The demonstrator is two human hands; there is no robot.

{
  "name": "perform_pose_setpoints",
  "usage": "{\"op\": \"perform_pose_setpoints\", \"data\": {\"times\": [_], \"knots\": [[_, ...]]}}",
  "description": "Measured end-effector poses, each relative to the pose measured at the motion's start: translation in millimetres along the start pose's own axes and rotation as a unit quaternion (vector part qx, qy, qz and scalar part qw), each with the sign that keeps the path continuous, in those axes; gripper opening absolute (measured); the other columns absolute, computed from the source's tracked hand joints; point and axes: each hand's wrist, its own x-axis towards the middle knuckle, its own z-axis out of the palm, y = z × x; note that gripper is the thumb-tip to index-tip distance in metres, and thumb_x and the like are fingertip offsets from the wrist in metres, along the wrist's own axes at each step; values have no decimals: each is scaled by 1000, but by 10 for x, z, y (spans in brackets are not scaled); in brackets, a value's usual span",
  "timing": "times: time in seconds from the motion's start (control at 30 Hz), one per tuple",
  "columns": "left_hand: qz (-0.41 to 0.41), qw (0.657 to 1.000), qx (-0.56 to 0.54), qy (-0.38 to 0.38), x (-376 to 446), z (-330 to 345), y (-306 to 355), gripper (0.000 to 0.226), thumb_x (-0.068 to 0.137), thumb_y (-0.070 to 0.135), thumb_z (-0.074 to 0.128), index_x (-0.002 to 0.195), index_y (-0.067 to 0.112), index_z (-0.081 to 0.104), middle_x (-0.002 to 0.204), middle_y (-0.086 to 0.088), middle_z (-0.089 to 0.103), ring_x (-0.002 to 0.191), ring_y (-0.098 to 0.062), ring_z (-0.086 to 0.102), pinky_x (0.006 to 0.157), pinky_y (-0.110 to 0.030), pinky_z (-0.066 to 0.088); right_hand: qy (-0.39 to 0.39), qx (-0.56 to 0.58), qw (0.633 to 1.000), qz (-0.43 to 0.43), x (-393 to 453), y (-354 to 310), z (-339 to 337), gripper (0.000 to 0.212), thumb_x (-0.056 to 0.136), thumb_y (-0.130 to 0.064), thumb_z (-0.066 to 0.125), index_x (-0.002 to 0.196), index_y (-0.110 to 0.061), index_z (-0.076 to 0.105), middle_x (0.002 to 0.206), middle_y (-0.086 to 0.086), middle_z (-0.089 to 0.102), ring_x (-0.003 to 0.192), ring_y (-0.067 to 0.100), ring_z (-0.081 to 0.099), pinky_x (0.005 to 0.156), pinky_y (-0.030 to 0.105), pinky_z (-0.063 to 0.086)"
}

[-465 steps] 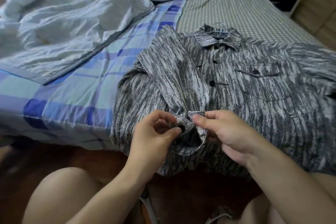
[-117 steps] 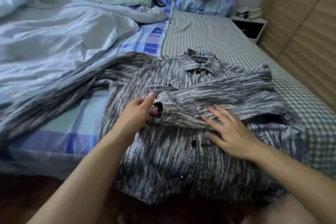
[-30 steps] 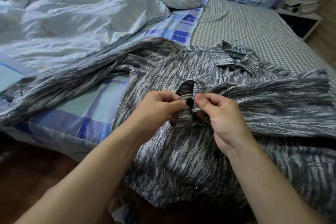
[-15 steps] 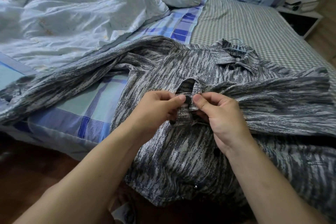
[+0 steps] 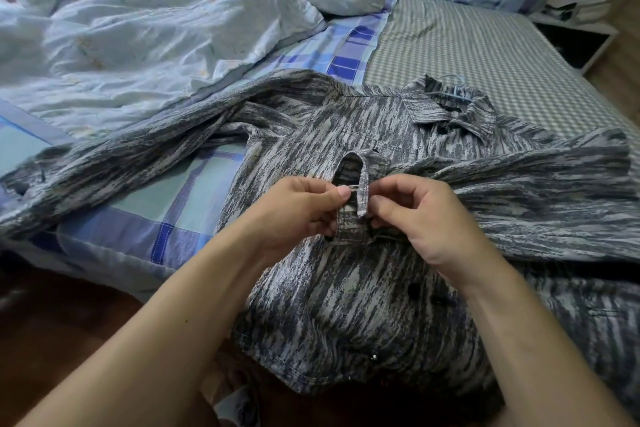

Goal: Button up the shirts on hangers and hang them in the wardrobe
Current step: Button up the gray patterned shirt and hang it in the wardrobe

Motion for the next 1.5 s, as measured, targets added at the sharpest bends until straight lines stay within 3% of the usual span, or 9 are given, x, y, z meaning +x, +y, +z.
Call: {"op": "perform_pose_setpoints", "data": {"times": [0.37, 0.5, 0.6, 0.77, 0.97, 1.17, 1.33, 1.43, 1.5], "knots": [[59, 994, 69, 56, -69, 102, 73, 33, 102, 12, 54, 73, 6, 67, 64, -3, 61, 60, -14, 54, 67, -31, 46, 94, -313, 922, -209, -38, 57, 139, 20, 87, -22, 78, 105, -25, 69, 85, -26, 47, 77, -11, 50, 69, 3, 39], [98, 975, 190, 64, -127, 106, 32, 45, 98, 43, 62, 77, 3, 66, 67, -6, 58, 58, -15, 46, 55, -29, 39, 106, -347, 902, -235, -87, 81, 221, 22, 91, -22, 73, 111, -17, 65, 101, -14, 53, 87, 2, 57, 79, 9, 49], [112, 974, 173, 95, -103, 127, -42, 35, 100, 29, 64, 69, 14, 68, 60, 3, 57, 52, -8, 45, 52, -27, 38, 122, -362, 886, -262, -68, 111, 258, 22, 90, -19, 73, 110, -13, 65, 106, -6, 56, 93, 10, 60, 86, 21, 55], [88, 990, 85, 70, -57, 124, -43, 32, 106, 19, 54, 85, 9, 76, 78, -7, 72, 77, -22, 63, 87, -54, 55, 118, -259, 915, -285, 24, 154, 132, 22, 88, -15, 77, 109, -14, 75, 96, -7, 60, 86, 7, 60, 78, 17, 51], [95, 986, 99, 98, -47, 150, -73, 33, 106, 26, 55, 85, 10, 75, 75, -8, 70, 70, -20, 60, 71, -39, 49, 106, -298, 890, -328, 62, 160, 73, 23, 88, -16, 78, 110, -10, 76, 94, -5, 61, 82, 7, 60, 77, 14, 49], [117, 977, 138, 112, -88, 145, -57, 37, 102, 34, 59, 79, 7, 70, 67, -4, 62, 64, -17, 51, 67, -37, 41, 96, -419, 814, -390, 6, 155, 42, 13, 96, -13, 70, 102, -2, 74, 93, 3, 64, 77, 11, 59, 74, 21, 55], [115, 974, 143, 132, -127, 264, -30, 36, 102, 27, 62, 71, 9, 69, 57, 1, 57, 51, -12, 46, 52, -26, 37, 58, -551, 692, -464, 38, -22, -130, 23, 104, -13, 56, 94, 1, 71, 84, 9, 63, 69, 22, 58, 59, 35, 54], [134, 972, 88, 174, -105, 370, -104, 31, 97, 31, 63, 78, 8, 73, 70, -15, 70, 60, -26, 59, 62, -46, 53, 63, -613, 620, -486, 57, -96, -85, 19, 100, -4, 57, 83, -1, 67, 77, 10, 58, 63, 23, 51, 51, 35, 47], [118, 972, 38, 198, -114, 430, -146, 27, 96, 29, 65, 79, 10, 75, 81, -25, 71, 67, -24, 61, 73, -59, 55, 66, -626, 618, -471, 45, -82, -28, 18, 98, -2, 58, 81, -3, 65, 76, 10, 56, 64, 23, 50, 52, 36, 47]]}}
